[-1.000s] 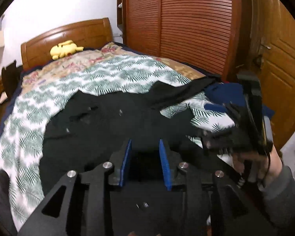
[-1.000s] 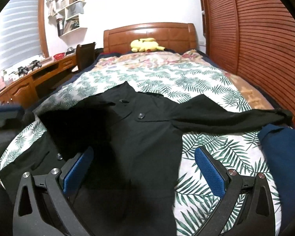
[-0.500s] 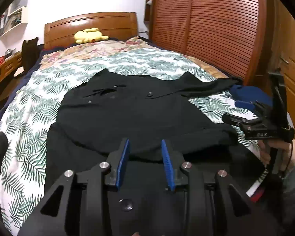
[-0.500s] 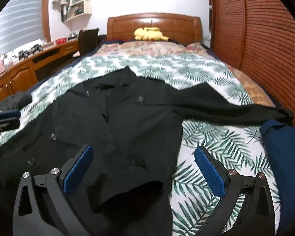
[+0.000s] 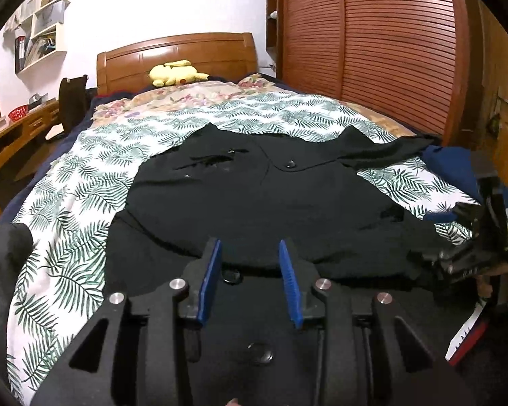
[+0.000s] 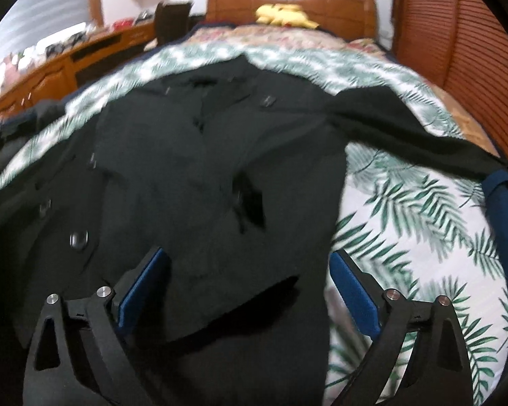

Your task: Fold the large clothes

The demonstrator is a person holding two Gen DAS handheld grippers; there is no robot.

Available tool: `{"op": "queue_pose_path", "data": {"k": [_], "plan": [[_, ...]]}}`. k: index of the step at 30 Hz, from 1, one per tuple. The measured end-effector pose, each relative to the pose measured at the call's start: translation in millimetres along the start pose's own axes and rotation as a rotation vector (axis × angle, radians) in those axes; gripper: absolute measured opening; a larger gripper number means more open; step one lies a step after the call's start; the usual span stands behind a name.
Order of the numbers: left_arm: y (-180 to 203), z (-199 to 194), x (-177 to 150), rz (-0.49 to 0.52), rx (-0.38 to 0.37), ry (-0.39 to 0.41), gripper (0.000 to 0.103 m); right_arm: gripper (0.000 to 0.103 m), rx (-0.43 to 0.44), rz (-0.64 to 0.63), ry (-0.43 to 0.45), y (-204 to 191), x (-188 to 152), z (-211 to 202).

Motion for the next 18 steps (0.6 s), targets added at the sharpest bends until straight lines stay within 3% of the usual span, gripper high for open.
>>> {"op": "queue_pose_path", "data": {"k": [5, 6, 8, 10, 12, 18], "plan": [[7, -1, 4, 0.006, -0.015, 0.011, 0.034, 0.091, 0.015, -0.014, -0.028, -7, -19, 3], [9, -1, 5, 0.004, -0.020, 0.014, 0.034, 0.086, 0.019, -0.013, -0.023, -7, -20, 1], [10, 0, 7, 0.002, -0.024, 0.015, 0.034, 0.070, 0.016, -0.013, 0.005, -7, -19, -5], [11, 1, 8, -0.001, -0.031, 0.014, 0.035, 0.031, 0.012, -0.001, 0.034, -5, -17, -11], [12, 2, 9, -0.005, -0.036, 0.016, 0.035, 0.011, -0.001, 0.004, 0.063, -2, -13, -19], [10, 1, 13, -0.022, -0.046, 0.026, 0.035, 0.005, -0.034, 0.051, 0.217, 14, -1, -66]]}}
Point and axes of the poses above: each gripper's, at about its wrist camera, not at the fingertips, and z roughly the way its jaws point, y to its right, x to its top, the point moved 7 cm from there along z, roughly the way its jaws point, and after that the axes turned 3 degrees about -y, right-handed, at the moved point
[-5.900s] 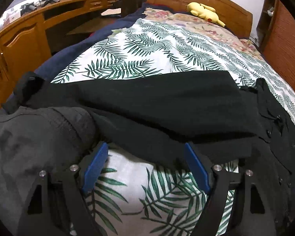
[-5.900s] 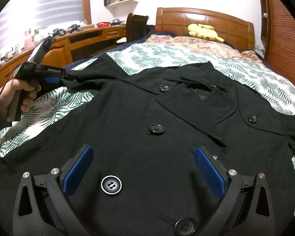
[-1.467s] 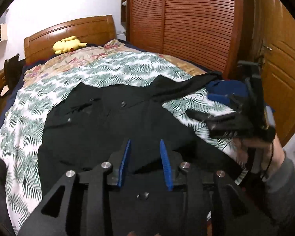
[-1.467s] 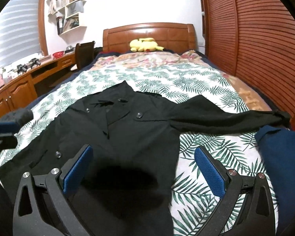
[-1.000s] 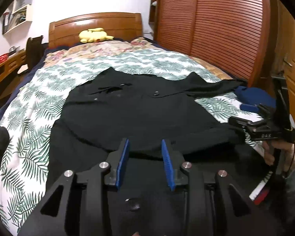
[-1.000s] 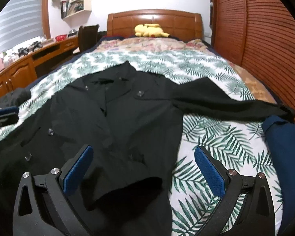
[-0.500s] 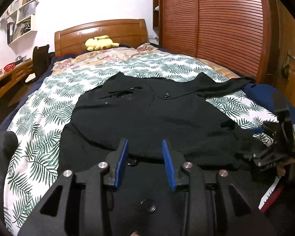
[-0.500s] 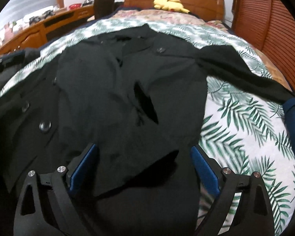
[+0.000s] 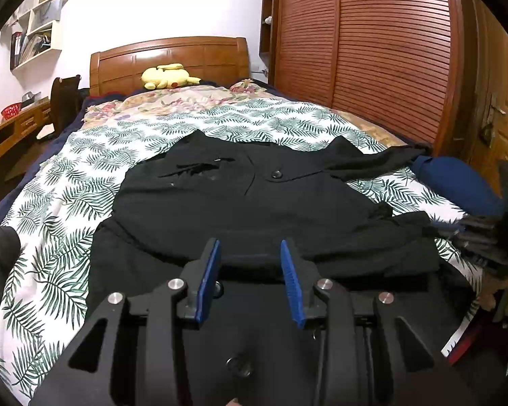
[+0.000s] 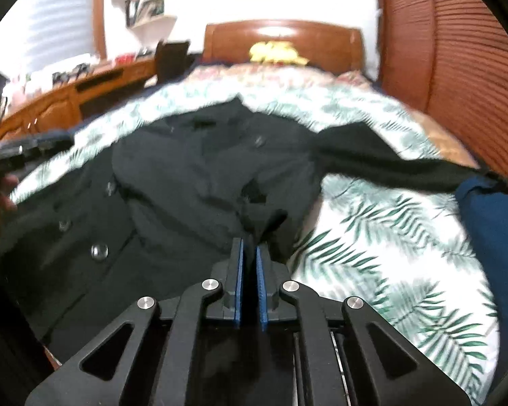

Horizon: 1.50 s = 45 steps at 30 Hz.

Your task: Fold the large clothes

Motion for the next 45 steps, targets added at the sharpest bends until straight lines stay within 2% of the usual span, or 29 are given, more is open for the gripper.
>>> {"op": "queue_pose_path", "data": {"k": [5, 6, 7, 8, 9, 10, 14, 17, 21, 29, 34, 39, 45], "plan": [[-7, -5, -1, -0.015, -0.004, 0.007, 0.035, 0.005, -0.063, 0.002, -0.005, 9, 7, -10], [-8, -5, -1, -0.017, -0.005, 0.007, 0.035, 0.009, -0.076, 0.005, -0.009, 10, 7, -11], [-9, -5, -1, -0.018, -0.003, 0.007, 0.035, 0.025, -0.091, 0.007, -0.012, 13, 8, -12], [-10, -6, -2, -0.017, -0.001, 0.006, 0.035, 0.035, -0.098, 0.004, -0.014, 14, 10, -13], [-11, -7, -2, -0.018, -0.001, 0.007, 0.035, 0.052, -0.096, 0.003, -0.011, 14, 13, -12], [-11, -7, -2, -0.019, -0.001, 0.008, 0.035, 0.058, -0.092, 0.005, -0.004, 13, 15, -13], [-13, -8, -3, -0.022, -0.002, 0.006, 0.036, 0.059, -0.061, -0.043, -0.012, -5, 24, -6], [-13, -10, -3, -0.024, -0.004, 0.010, 0.036, 0.059, -0.012, -0.074, -0.046, -22, 28, 9], [-12, -13, -2, -0.027, -0.006, 0.024, 0.036, 0.058, 0.012, -0.092, -0.103, -33, 26, 31], [-9, -16, 0, -0.022, -0.018, 0.038, 0.037, 0.059, 0.009, -0.066, -0.303, -28, -21, 78], [-6, -13, 2, -0.030, -0.030, 0.038, 0.038, 0.059, 0.020, -0.038, -0.295, -24, -28, 74], [3, -9, 7, -0.031, -0.042, 0.045, 0.038, 0.060, 0.019, -0.039, -0.267, -17, -20, 49], [15, -3, 9, -0.017, -0.054, 0.044, 0.039, 0.060, -0.046, -0.061, -0.219, 15, 3, 11]]}}
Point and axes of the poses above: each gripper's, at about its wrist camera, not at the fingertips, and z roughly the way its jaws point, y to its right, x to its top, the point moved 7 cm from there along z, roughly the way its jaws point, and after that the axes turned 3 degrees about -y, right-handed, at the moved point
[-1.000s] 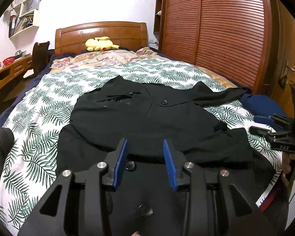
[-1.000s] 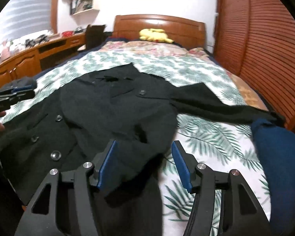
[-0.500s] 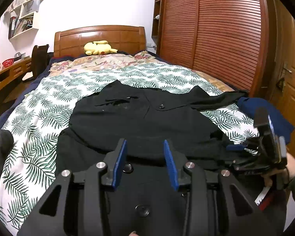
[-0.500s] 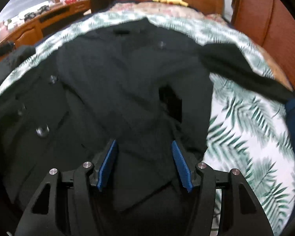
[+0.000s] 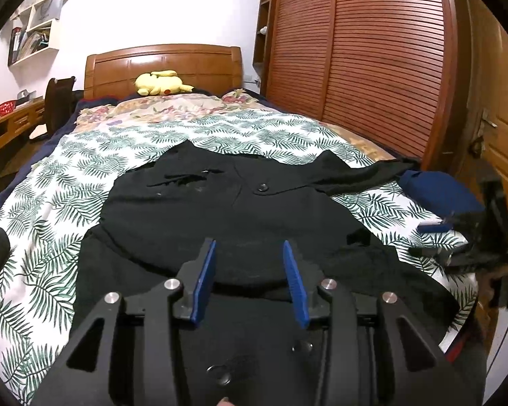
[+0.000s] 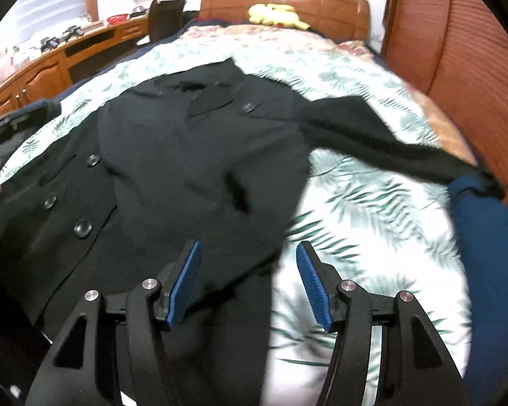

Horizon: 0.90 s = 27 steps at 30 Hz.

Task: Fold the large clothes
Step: 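Move the right gripper to the other sleeve cuff and close on it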

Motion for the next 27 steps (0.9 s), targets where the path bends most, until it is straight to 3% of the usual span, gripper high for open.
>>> {"op": "queue_pose_path", "data": {"k": [10, 27], "plan": [[10, 14, -8, 0.016, -0.005, -0.033, 0.039, 0.067, -0.151, 0.110, 0.027, 103, 24, -35], [20, 20, -13, 0.021, -0.013, -0.053, 0.040, 0.068, -0.351, 0.373, 0.018, 285, 57, -34]]}}
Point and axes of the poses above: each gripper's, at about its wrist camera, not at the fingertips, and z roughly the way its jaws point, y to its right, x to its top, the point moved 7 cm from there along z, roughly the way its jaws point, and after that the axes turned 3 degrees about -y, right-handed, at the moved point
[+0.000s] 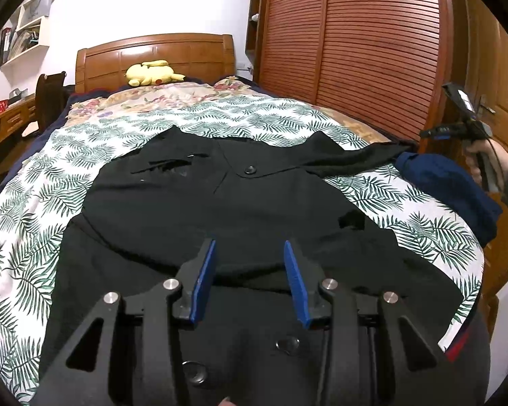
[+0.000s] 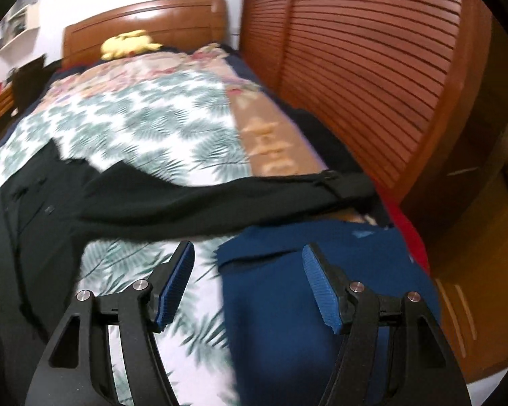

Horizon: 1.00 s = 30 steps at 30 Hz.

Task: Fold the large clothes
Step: 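Move the right gripper to the other sleeve cuff and close on it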

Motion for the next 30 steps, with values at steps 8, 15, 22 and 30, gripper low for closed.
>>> {"op": "queue_pose_path", "data": {"k": [8, 15, 22, 30], "plan": [[8, 4, -1, 0.021, -0.009, -0.010, 0.040, 0.068, -0.062, 0.122, -0.043, 63, 25, 48], [7, 18, -4, 0.015, -0.007, -0.046, 0.040, 0.068, -0.108, 0.186, -0.093, 99, 40, 93], [6, 29, -6, 0.011, -0.002, -0.073, 0.041, 0.068, -0.117, 0.262, -0.139, 118, 55, 125], [3, 43, -10, 0.004, 0.009, -0.103, 0.041, 0.068, -0.120, 0.319, -0.218, 127, 49, 158]]}}
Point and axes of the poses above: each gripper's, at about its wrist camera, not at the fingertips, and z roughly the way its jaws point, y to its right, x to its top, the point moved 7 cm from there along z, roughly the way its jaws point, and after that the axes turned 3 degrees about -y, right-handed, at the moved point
